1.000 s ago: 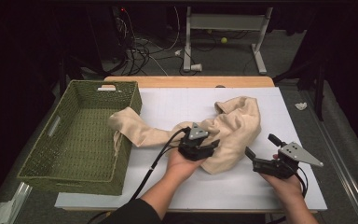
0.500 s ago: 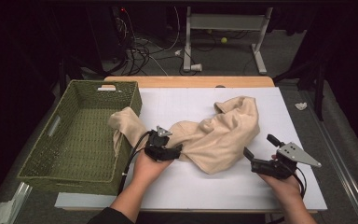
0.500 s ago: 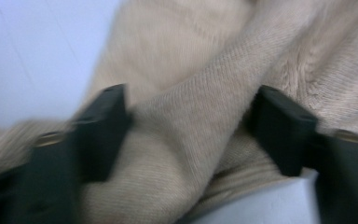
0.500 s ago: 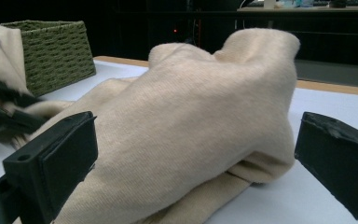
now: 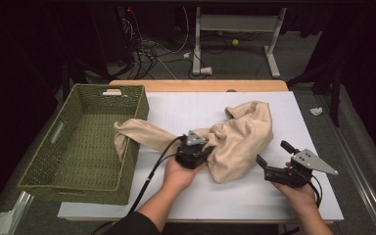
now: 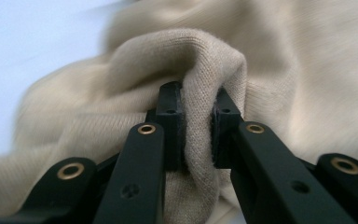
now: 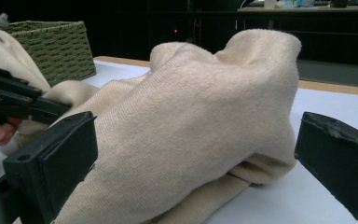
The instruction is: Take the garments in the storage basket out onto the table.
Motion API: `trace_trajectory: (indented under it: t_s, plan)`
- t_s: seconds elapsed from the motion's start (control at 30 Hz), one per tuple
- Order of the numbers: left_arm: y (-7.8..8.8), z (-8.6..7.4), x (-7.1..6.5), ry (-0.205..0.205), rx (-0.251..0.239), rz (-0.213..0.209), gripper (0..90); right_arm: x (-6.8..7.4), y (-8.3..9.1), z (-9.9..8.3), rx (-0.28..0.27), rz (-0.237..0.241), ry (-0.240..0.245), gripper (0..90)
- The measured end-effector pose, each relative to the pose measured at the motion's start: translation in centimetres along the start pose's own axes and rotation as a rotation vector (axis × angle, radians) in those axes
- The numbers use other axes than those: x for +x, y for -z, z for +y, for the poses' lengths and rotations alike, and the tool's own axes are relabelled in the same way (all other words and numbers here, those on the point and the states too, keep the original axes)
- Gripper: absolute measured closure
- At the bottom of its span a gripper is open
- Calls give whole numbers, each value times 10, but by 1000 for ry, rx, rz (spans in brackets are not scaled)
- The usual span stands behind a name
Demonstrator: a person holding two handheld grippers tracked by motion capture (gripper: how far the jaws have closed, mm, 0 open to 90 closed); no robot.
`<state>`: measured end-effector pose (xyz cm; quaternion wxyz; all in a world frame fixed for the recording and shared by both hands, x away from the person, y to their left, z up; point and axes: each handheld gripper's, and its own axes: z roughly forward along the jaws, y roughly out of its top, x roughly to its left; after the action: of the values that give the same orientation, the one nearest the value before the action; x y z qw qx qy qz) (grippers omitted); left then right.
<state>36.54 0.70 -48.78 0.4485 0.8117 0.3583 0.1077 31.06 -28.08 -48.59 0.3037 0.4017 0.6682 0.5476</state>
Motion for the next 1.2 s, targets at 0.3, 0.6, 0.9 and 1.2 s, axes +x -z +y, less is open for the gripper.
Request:
trace_trajectory:
  t_s: [0.3,0.6,0.9,1.2]
  plan:
    - [-17,12,-25,-26,-43,-114,739,1,-3,-1,8,15,8,0]
    - [47,-14,16,-5,-51,60,315,1,-3,0,4,13,3,0]
    - [49,-59,47,62,166,192,617,5,-2,1,0,7,6,0]
    - [23,-30,33,85,44,42,771,4,-4,0,7,12,7,0]
